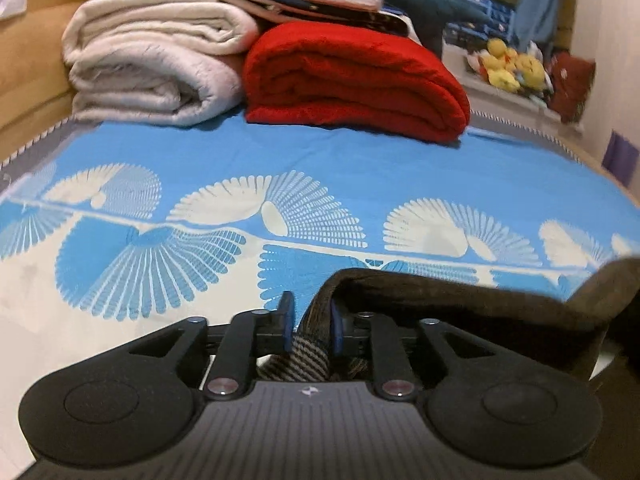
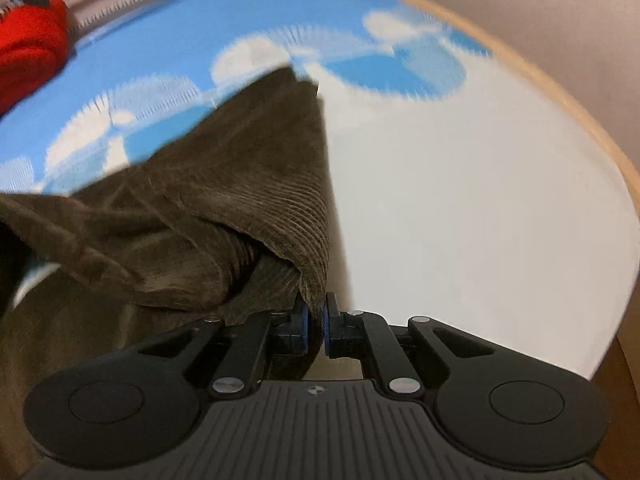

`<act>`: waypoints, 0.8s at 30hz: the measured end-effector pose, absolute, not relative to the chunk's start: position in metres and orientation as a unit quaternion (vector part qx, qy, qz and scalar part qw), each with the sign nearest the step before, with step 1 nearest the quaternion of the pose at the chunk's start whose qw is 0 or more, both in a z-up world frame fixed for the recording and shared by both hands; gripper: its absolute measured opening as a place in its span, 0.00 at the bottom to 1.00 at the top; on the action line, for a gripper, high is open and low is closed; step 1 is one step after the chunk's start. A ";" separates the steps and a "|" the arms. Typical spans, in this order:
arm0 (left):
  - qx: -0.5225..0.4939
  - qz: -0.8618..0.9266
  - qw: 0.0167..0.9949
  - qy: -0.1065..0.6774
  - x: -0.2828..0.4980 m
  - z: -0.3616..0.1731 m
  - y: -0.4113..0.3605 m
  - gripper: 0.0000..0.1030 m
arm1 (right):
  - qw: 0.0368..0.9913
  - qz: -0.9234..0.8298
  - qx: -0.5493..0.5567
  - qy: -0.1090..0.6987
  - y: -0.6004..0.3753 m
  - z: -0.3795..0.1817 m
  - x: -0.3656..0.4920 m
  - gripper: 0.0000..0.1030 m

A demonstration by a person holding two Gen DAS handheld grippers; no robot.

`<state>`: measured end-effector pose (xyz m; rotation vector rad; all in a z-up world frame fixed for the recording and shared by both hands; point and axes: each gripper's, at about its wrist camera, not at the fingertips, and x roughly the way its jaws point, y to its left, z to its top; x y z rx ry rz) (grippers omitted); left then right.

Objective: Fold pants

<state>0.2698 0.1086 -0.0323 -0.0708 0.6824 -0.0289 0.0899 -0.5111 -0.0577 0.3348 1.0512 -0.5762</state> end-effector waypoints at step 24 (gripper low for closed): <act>-0.065 -0.001 0.814 0.577 0.191 -0.093 0.148 0.84 | 0.823 -0.217 0.017 0.525 -0.486 -0.094 0.105 0.41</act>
